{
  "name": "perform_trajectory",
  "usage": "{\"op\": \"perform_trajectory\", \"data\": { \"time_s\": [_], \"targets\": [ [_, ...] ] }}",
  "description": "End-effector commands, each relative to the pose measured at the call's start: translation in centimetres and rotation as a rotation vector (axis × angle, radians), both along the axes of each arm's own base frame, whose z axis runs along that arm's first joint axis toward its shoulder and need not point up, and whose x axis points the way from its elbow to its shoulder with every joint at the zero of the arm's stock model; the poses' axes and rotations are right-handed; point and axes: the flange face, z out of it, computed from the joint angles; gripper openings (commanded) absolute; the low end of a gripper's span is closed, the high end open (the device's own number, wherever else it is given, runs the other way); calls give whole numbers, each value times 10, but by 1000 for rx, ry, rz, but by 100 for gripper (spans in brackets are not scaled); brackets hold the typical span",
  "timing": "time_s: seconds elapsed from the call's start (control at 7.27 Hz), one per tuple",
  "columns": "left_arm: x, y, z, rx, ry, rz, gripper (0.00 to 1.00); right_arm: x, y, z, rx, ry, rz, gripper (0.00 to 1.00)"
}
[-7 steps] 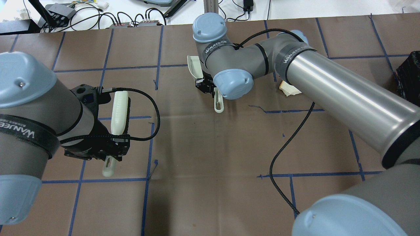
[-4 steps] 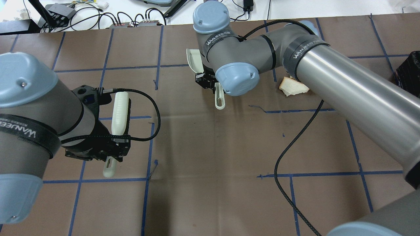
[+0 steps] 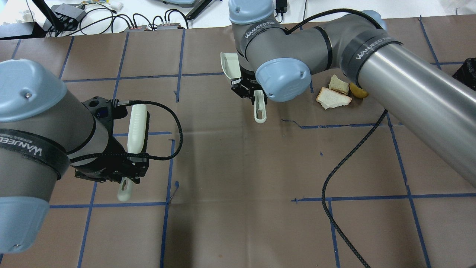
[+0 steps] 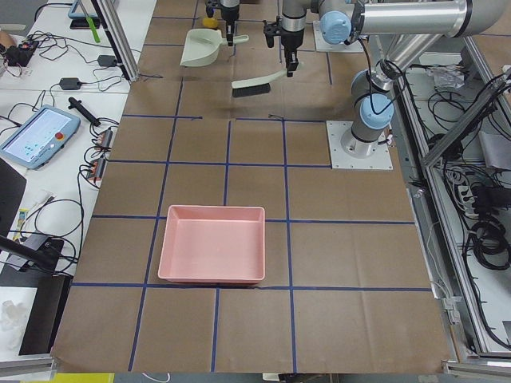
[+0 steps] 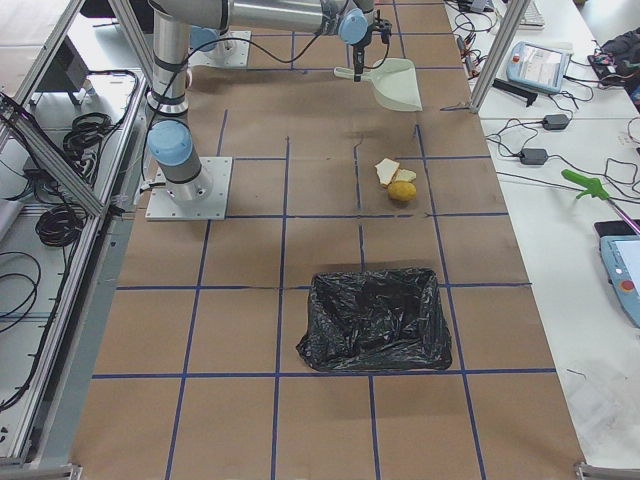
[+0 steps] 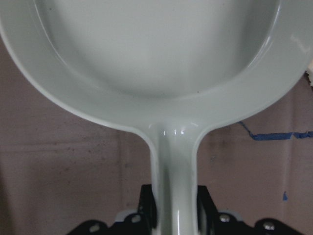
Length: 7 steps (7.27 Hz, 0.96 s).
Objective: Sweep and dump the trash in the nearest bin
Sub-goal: 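Lift the dustpan with the right gripper and carry it past the trash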
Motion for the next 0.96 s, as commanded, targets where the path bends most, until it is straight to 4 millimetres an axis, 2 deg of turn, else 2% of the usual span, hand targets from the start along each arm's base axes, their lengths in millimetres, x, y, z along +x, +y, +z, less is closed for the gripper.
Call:
{"op": "perform_trajectory", "data": {
  "time_s": [0.0,0.28,0.55,0.83],
  "targets": [
    [0,-1,1,-10,-1,6,1,-49,-5,21,28,32,44,0],
    [0,-2,1,-10,1,-1,0,-102,-14,37,55,57,134,0],
    [-1,-1,1,-12,1,-1,0,-158,-17,43,75,80,222,0],
    [0,2,-4,-7,-1,0,1,-235,-11,45,101,95,343,0]
  ]
}}
